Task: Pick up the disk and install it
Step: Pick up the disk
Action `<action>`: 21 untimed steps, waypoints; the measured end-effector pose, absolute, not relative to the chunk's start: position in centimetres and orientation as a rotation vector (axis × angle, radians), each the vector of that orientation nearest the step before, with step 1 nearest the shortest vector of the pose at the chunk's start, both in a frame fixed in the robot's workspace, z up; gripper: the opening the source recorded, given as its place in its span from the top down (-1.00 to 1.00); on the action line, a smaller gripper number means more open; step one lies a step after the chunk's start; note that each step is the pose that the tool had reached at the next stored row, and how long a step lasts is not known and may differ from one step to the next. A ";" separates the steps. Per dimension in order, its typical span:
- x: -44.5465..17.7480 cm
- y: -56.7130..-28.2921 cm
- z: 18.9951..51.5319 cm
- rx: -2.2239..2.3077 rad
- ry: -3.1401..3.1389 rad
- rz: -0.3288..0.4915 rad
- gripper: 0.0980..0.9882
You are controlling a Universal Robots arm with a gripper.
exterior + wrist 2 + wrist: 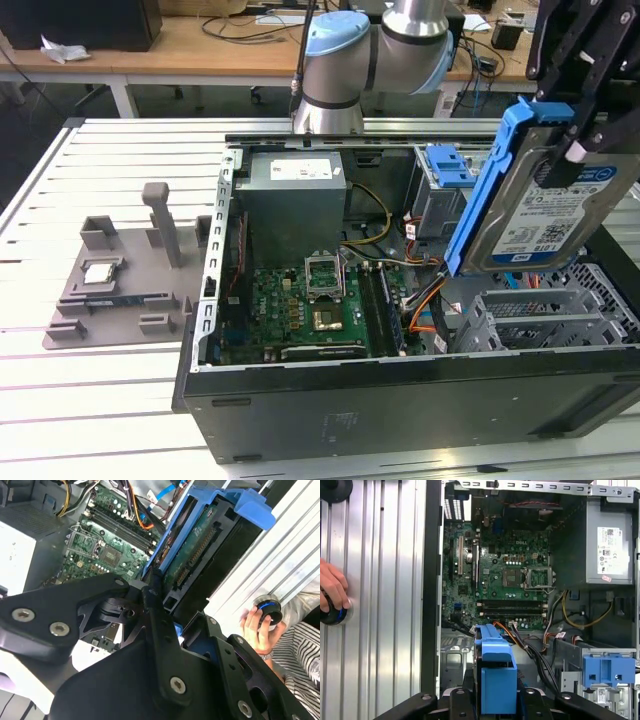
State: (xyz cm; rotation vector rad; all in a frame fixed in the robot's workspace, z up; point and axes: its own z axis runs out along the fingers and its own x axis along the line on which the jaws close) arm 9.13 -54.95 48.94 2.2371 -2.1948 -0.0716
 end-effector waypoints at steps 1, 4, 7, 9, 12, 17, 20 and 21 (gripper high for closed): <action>9.6 -54.9 48.9 2.237 -2.195 -0.072 0.39; 10.4 -54.9 48.9 2.237 -2.195 -0.071 0.39; 10.8 -55.0 48.9 2.237 -2.195 -0.072 0.39; 11.1 -55.0 48.9 2.237 -2.195 -0.072 0.39; 11.6 -55.0 48.8 2.237 -2.195 -0.072 0.39; 12.5 -54.9 48.8 2.237 -2.195 -0.072 0.39; 12.8 -54.9 48.7 2.237 -2.195 -0.072 0.39; 12.9 -54.9 48.7 2.237 -2.195 -0.072 0.39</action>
